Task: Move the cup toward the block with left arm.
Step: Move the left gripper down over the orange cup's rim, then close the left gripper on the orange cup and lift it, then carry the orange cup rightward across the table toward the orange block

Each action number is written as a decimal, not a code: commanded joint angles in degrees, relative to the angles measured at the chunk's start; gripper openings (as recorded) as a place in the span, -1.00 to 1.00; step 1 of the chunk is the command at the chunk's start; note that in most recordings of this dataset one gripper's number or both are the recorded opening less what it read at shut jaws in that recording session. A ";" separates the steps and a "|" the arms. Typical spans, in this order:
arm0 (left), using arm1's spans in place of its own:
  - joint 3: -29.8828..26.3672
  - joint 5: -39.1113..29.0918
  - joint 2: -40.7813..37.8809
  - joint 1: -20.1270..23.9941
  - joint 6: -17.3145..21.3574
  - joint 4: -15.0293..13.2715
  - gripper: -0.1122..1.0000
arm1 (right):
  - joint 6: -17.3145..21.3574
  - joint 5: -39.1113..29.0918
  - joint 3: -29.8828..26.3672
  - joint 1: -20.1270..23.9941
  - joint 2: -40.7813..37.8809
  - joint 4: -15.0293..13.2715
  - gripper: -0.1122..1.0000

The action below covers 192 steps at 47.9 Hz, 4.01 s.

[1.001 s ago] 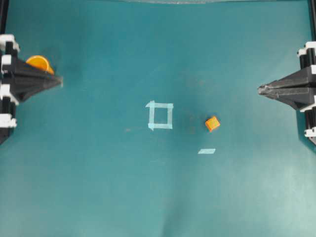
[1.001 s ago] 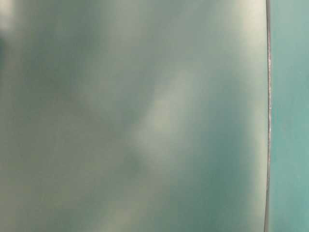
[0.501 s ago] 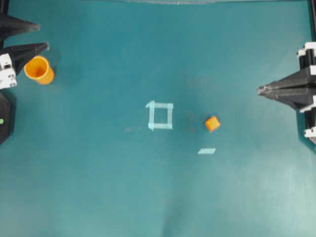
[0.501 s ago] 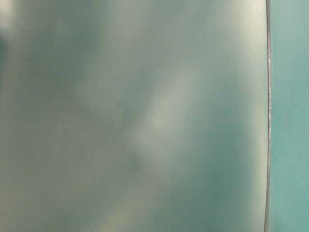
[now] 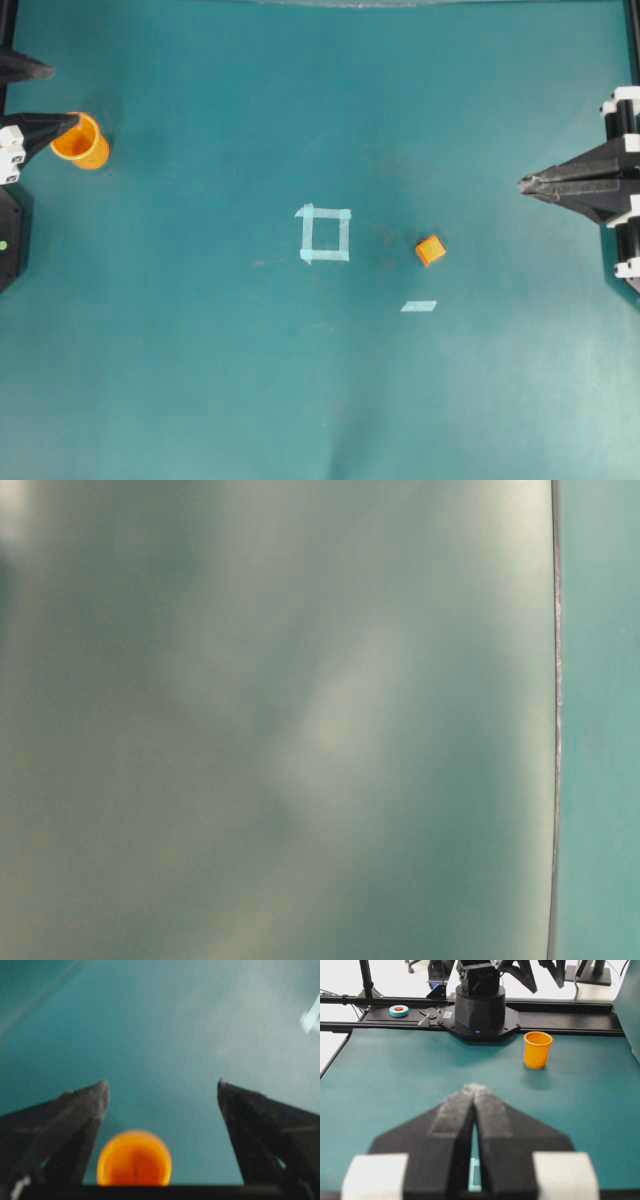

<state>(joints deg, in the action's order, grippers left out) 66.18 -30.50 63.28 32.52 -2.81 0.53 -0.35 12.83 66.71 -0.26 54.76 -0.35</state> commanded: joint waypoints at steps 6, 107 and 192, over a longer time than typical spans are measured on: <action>-1.32 -7.82 -0.44 3.52 -1.58 0.18 0.73 | 0.00 0.18 -1.76 -0.09 -0.26 -0.09 -0.80; -2.72 -0.44 -31.64 -0.44 -21.18 -0.09 0.73 | 0.09 0.18 -2.20 0.00 -3.60 -0.09 -0.80; -17.67 -4.75 -43.95 -19.42 -20.83 0.18 0.46 | 0.44 -0.53 -2.20 -0.09 -4.48 -0.09 -0.80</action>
<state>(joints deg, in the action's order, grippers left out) 51.94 -34.80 21.09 14.94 -23.73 0.62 0.00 12.04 66.18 -0.26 50.36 -0.35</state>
